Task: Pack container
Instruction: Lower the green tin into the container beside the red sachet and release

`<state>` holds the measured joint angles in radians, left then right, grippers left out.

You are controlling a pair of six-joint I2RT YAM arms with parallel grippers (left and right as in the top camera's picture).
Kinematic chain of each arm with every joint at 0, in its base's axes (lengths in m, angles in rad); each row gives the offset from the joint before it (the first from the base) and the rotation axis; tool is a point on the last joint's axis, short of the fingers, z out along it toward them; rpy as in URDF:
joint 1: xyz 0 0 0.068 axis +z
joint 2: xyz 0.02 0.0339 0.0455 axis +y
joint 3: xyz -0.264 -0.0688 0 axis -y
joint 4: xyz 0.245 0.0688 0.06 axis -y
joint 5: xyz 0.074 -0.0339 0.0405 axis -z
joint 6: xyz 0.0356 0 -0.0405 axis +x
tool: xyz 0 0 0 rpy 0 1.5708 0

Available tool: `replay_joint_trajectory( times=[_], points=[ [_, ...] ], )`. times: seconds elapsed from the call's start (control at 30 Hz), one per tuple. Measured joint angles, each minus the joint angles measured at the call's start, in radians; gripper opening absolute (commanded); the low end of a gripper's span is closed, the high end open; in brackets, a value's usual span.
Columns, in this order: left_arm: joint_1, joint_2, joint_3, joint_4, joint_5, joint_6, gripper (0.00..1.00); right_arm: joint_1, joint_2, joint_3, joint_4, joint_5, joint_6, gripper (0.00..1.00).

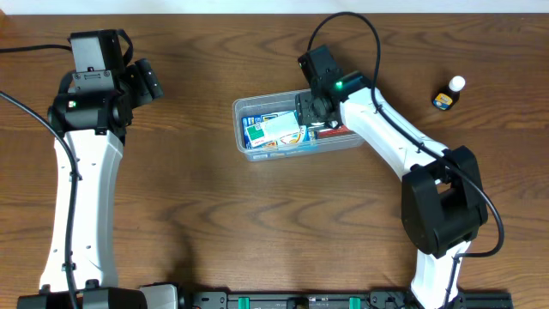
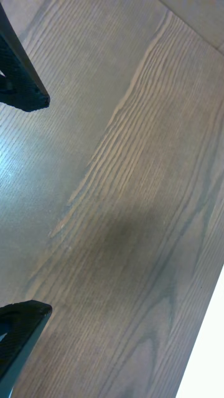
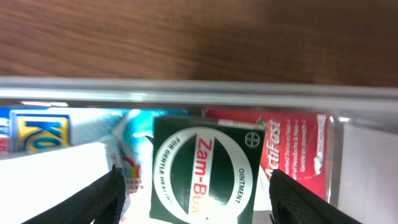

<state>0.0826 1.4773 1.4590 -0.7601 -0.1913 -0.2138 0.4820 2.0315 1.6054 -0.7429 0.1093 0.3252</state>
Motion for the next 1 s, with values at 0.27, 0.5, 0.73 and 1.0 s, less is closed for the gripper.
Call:
replay_joint_trajectory(
  times=[0.27, 0.5, 0.73, 1.0],
  points=[
    [0.0, 0.0, 0.0, 0.0, 0.0, 0.0, 0.98, 0.0, -0.005, 0.029, -0.039, -0.001, -0.016, 0.01],
    [0.0, 0.0, 0.0, 0.0, 0.0, 0.0, 0.98, 0.0, -0.005, 0.029, -0.039, 0.013, -0.014, 0.01],
    [0.0, 0.0, 0.0, 0.0, 0.0, 0.0, 0.98, 0.0, 0.008, 0.027, -0.039, 0.028, -0.014, 0.01],
    [0.0, 0.0, 0.0, 0.0, 0.0, 0.0, 0.98, 0.0, 0.079, 0.029, -0.035, 0.039, -0.006, 0.01]
  ],
)
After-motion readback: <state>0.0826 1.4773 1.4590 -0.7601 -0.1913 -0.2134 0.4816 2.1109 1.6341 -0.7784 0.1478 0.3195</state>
